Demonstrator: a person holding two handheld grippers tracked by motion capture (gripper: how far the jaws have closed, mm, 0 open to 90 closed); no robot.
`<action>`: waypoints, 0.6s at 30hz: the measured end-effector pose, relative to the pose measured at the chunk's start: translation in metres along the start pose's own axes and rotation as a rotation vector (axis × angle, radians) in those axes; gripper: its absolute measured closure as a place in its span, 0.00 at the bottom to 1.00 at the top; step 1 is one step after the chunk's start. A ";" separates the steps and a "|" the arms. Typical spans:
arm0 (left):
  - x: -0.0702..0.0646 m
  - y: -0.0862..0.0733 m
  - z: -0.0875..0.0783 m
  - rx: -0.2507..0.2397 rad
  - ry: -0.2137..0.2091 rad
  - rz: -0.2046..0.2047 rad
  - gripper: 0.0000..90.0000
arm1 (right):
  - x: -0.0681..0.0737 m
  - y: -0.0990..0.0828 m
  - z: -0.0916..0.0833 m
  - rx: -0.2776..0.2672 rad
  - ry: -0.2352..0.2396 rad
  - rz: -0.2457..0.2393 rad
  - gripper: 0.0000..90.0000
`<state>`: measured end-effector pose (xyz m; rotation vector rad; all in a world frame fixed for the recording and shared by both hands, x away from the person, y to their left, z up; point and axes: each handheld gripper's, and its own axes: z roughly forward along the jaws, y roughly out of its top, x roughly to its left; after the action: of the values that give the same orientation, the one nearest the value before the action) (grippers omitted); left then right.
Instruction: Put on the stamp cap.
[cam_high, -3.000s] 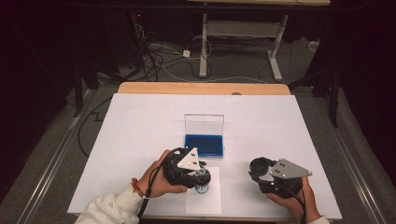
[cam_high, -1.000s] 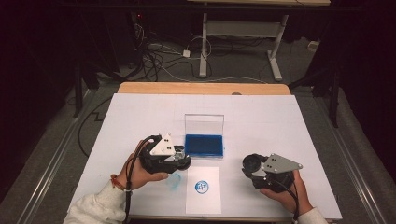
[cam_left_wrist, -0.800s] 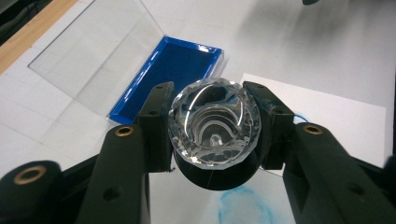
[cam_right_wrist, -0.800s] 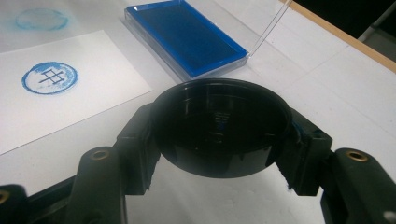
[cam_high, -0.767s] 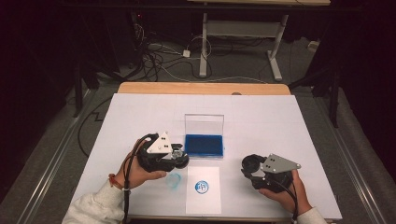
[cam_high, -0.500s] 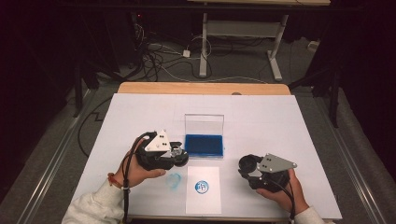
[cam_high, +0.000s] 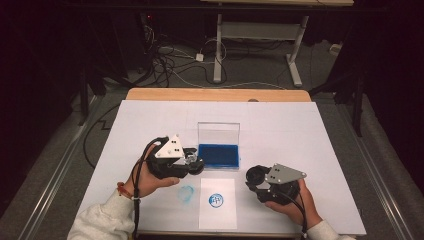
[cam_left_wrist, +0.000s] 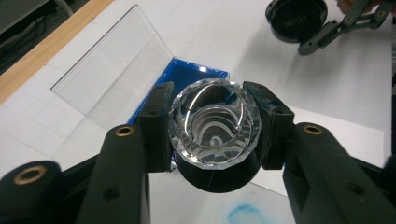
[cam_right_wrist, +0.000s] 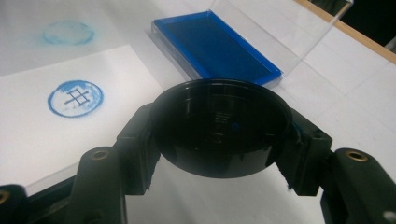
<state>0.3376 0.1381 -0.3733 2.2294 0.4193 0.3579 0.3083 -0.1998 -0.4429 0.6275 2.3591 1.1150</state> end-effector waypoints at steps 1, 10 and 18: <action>0.000 0.001 0.000 -0.002 0.002 0.002 0.61 | 0.001 0.001 0.002 -0.001 0.009 0.005 0.43; -0.001 0.012 0.008 -0.023 -0.036 0.007 0.61 | 0.010 0.014 0.022 -0.005 0.069 -0.004 0.43; -0.008 0.022 0.021 -0.022 -0.069 0.026 0.61 | 0.019 0.030 0.042 -0.020 0.113 -0.013 0.43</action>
<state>0.3425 0.1069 -0.3707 2.2202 0.3486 0.2970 0.3229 -0.1469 -0.4464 0.5547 2.4397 1.1952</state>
